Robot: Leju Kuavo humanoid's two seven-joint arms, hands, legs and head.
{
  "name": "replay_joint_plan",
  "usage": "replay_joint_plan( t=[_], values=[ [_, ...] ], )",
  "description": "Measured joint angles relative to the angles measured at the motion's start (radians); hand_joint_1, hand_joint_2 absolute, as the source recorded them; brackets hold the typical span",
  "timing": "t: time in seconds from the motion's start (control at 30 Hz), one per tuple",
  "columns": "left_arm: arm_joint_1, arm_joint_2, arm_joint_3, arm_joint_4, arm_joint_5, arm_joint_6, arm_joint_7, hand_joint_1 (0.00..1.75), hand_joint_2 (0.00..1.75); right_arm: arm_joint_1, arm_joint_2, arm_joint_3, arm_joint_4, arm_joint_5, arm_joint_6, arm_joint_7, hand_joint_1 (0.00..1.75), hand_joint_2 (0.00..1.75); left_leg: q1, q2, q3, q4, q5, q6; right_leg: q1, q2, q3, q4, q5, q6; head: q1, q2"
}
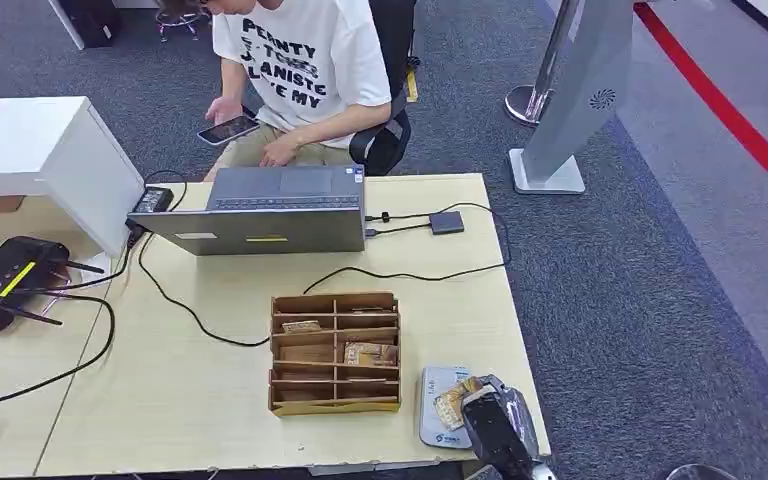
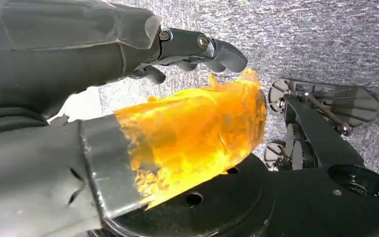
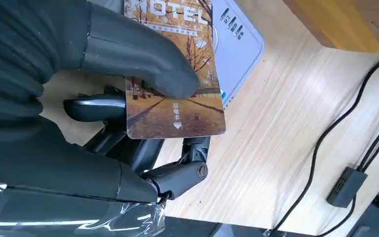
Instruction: Pass the card to the sensor for recognition and then transmit it.
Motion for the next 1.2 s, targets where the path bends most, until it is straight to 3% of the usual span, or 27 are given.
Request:
replay_joint_plan(
  t=[1.2],
  values=[
    [0.000,0.000,0.001,0.000,-0.003,-0.001,0.000,0.00,0.00,-0.002,0.000,0.001,0.008,0.019,-0.004,0.011,1.75,1.75,0.000,0.000,0.000,0.000,0.000,0.000,0.000,0.000,0.000,0.000,0.000,0.000,0.000,0.000]
  ],
)
